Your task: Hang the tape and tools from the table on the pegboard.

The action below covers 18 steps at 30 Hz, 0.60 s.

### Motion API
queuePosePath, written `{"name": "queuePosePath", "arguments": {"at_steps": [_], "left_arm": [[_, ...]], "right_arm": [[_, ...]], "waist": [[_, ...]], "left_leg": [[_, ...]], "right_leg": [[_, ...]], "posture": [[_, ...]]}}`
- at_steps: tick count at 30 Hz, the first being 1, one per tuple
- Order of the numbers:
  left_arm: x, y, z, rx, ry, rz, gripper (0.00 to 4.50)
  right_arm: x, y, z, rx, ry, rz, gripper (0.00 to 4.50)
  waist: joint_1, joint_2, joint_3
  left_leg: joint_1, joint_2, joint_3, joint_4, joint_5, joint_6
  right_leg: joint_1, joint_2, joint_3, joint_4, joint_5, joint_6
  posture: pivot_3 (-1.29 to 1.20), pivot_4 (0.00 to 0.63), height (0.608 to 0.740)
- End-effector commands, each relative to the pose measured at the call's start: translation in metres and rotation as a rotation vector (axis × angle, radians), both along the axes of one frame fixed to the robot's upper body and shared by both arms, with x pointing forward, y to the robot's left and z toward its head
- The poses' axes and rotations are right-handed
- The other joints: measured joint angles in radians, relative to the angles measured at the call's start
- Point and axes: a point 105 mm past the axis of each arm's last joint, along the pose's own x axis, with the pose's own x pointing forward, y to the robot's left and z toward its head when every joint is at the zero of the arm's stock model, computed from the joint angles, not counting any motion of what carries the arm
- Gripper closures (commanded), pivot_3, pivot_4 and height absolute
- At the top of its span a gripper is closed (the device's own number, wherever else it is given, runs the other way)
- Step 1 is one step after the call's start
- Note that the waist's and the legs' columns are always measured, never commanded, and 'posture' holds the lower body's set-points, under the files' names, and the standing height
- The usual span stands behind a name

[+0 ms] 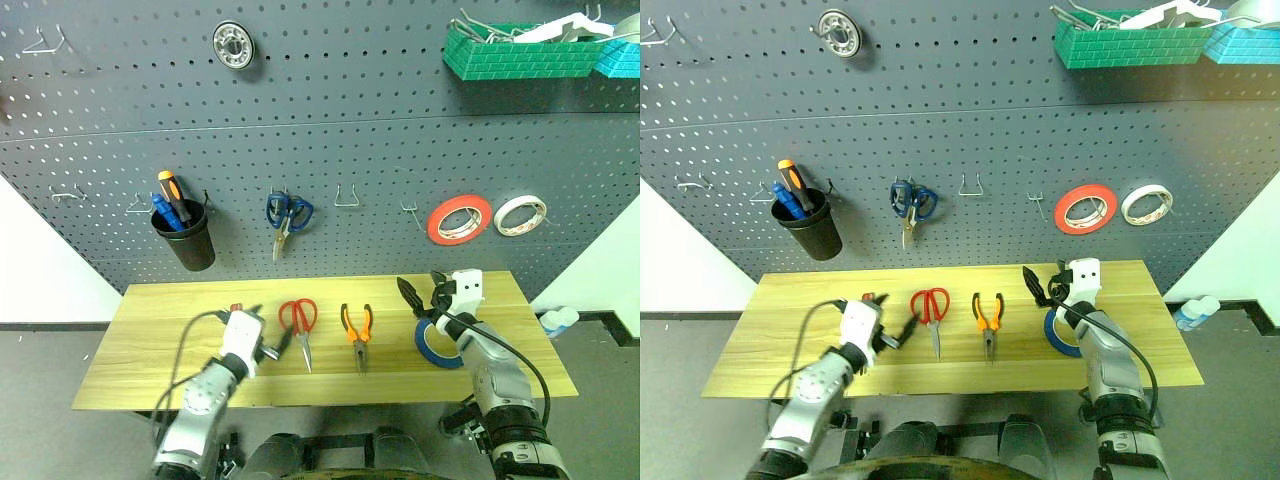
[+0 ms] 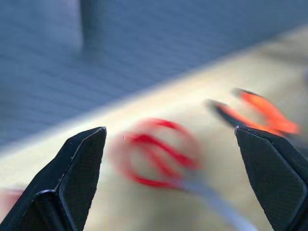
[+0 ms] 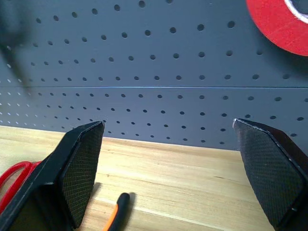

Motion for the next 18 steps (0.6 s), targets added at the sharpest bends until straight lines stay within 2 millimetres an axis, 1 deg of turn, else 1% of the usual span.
{"name": "queuePosePath", "arguments": {"at_steps": [1,3,6,9,10,12,14,16,18], "left_arm": [[-0.002,-0.015,0.006,-0.075,0.007,-0.05,0.02],[-0.002,-0.014,0.006,-0.101,0.014,-0.031,0.02],[0.0,-0.006,0.006,-0.129,0.026,0.004,0.02],[0.006,0.014,0.003,-0.124,0.039,0.064,0.02],[0.006,0.019,-0.001,-0.111,0.06,0.073,0.02],[0.004,0.021,-0.016,-0.108,0.121,0.059,0.02],[-0.001,0.015,-0.03,-0.117,0.167,0.039,0.02],[-0.01,-0.009,-0.041,-0.128,0.198,-0.049,0.02],[-0.019,-0.031,-0.045,-0.178,0.217,-0.099,0.02]], "right_arm": [[0.009,0.006,0.019,0.007,-0.071,0.012,0.0],[0.009,0.006,0.019,0.007,-0.072,0.012,0.0],[0.009,0.006,0.019,0.008,-0.073,0.012,0.0],[0.01,0.006,0.02,0.008,-0.075,0.01,0.0],[0.011,0.006,0.02,0.008,-0.076,0.01,0.0],[0.011,0.007,0.021,0.011,-0.078,0.011,0.0],[0.011,0.007,0.021,0.013,-0.079,0.01,0.0],[0.012,0.007,0.021,0.015,-0.079,0.008,0.0],[0.012,0.008,0.022,0.017,-0.081,0.011,0.0]], "waist": [[0.001,0.0,0.0],[0.002,-0.001,0.0],[0.002,-0.001,0.0],[0.0,-0.001,0.0],[0.0,-0.001,0.0],[-0.001,0.0,0.0],[-0.001,0.0,0.0],[-0.001,0.0,0.0],[0.001,0.0,0.0]], "left_leg": [[-0.001,-0.001,0.0,0.0,0.0,0.001],[-0.001,-0.001,0.0,0.0,-0.001,0.002],[-0.001,-0.001,0.0,-0.002,-0.001,0.002],[-0.001,0.001,0.0,-0.002,-0.001,0.002],[-0.001,0.001,0.0,-0.002,-0.001,0.001],[0.0,0.001,0.0,-0.002,-0.001,0.001],[0.0,0.001,0.0,-0.002,-0.001,0.001],[0.0,0.0,0.0,-0.002,-0.001,0.001],[-0.001,0.0,0.0,-0.002,-0.001,0.001]], "right_leg": [[0.0,0.0,0.0,-0.001,0.0,0.0],[0.0,0.0,0.0,-0.004,0.001,0.0],[0.0,0.0,0.0,-0.005,0.001,0.001],[0.0,0.001,0.0,-0.005,0.001,0.0],[0.0,0.001,0.0,-0.005,0.001,0.0],[0.0,0.001,0.0,-0.005,0.001,0.0],[0.001,0.001,0.0,-0.005,0.001,0.0],[0.001,0.001,0.0,-0.006,0.002,0.0],[0.001,0.001,0.0,-0.008,0.002,0.001]], "posture": [[-0.11,0.0,0.736],[-0.11,0.0,0.736],[-0.11,0.0,0.736],[-0.12,0.0,0.736],[-0.12,0.0,0.736],[-0.12,0.0,0.736],[-0.12,0.0,0.736],[-0.11,0.0,0.736],[-0.12,0.0,0.736]]}}
